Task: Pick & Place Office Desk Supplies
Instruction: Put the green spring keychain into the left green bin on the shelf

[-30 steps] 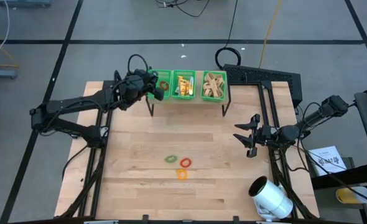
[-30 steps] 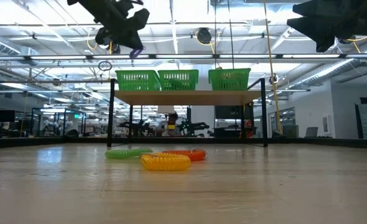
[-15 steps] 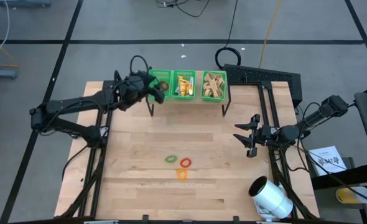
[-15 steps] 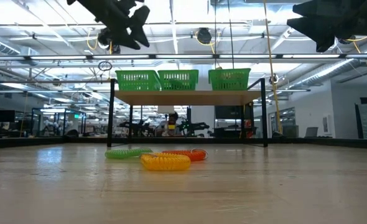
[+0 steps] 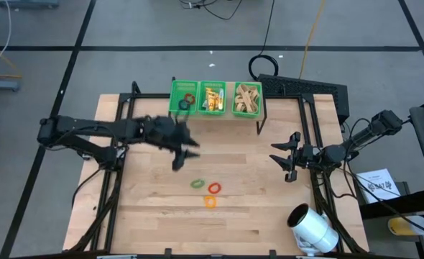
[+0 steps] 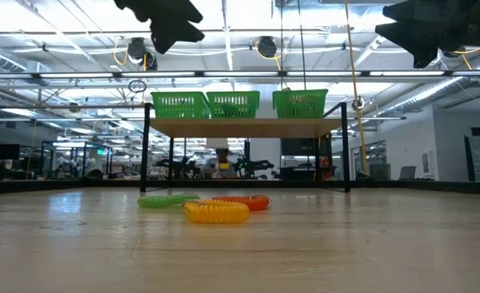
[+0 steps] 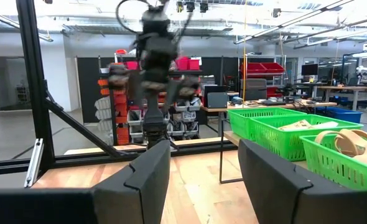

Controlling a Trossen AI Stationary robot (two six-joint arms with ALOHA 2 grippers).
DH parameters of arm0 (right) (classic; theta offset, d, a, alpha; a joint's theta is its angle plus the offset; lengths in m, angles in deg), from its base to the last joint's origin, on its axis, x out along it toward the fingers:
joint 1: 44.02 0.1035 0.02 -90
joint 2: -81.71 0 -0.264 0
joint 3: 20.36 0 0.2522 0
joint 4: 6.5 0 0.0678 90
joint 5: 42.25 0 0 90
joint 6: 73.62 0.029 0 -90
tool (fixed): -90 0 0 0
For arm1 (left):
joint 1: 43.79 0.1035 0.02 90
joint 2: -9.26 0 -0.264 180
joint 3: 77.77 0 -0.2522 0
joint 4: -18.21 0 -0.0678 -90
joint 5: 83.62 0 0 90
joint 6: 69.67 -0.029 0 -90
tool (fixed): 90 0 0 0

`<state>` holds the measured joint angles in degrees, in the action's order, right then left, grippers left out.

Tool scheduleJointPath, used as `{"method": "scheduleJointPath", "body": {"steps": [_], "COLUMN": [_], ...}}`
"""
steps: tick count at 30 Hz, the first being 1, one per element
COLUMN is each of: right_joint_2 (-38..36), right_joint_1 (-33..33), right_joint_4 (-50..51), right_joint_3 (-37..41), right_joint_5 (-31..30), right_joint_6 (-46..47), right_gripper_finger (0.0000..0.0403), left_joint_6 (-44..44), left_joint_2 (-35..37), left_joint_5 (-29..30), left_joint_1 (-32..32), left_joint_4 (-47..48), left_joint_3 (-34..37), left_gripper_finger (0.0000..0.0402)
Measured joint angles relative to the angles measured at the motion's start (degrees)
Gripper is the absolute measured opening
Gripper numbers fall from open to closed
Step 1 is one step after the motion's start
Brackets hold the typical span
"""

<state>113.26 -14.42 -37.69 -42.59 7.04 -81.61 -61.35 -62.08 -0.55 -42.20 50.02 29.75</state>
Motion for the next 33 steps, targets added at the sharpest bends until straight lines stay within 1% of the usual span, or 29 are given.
{"method": "scheduleJointPath", "body": {"steps": [2,5,8,10,15,21,25,28,30,33], "right_joint_2": [0.02,0.02,0.02,0.02,0.01,0.02,0.00,0.00,0.01,0.02], "right_joint_1": [0.00,0.00,0.00,0.00,0.00,0.00,0.00,0.00,0.01,0.01], "right_joint_4": [0.00,-0.02,-0.04,-0.04,-0.07,-0.07,-0.07,-0.09,-0.10,-0.16], "right_joint_3": [0.00,0.00,0.00,0.00,0.00,0.00,0.00,0.00,0.00,0.00], "right_joint_5": [-0.02,-0.02,-0.02,-0.02,-0.02,-0.02,-0.01,-0.02,0.00,0.00], "right_joint_6": [0.00,0.00,0.00,0.00,0.42,0.42,0.42,0.44,0.44,0.44], "right_gripper_finger": [0.0183,0.0183,0.0183,0.0183,0.0183,0.0183,0.0183,0.0183,0.0183,0.0183], "left_joint_6": [1.32,5.21,6.85,7.43,7.48,8.47,8.96,9.23,9.73,10.06], "left_joint_2": [-1.86,-6.50,-11.79,-15.54,-24.09,-31.93,-34.87,-35.97,-35.99,-35.83], "left_joint_5": [0.37,4.90,10.48,12.67,12.40,11.88,11.95,11.83,11.67,11.55], "left_joint_1": [-3.53,-8.26,-11.72,-13.41,-15.54,-16.49,-16.28,-15.99,-15.71,-15.23], "left_joint_4": [1.16,2.02,1.96,1.86,1.90,1.85,1.46,1.37,1.43,1.68], "left_joint_3": [0.00,0.00,0.00,0.00,0.00,0.00,-0.14,-0.26,-0.24,-0.20], "left_gripper_finger": [0.0182,0.0193,0.0220,0.0243,0.0292,0.0325,0.0330,0.0324,0.0314,0.0285]}}
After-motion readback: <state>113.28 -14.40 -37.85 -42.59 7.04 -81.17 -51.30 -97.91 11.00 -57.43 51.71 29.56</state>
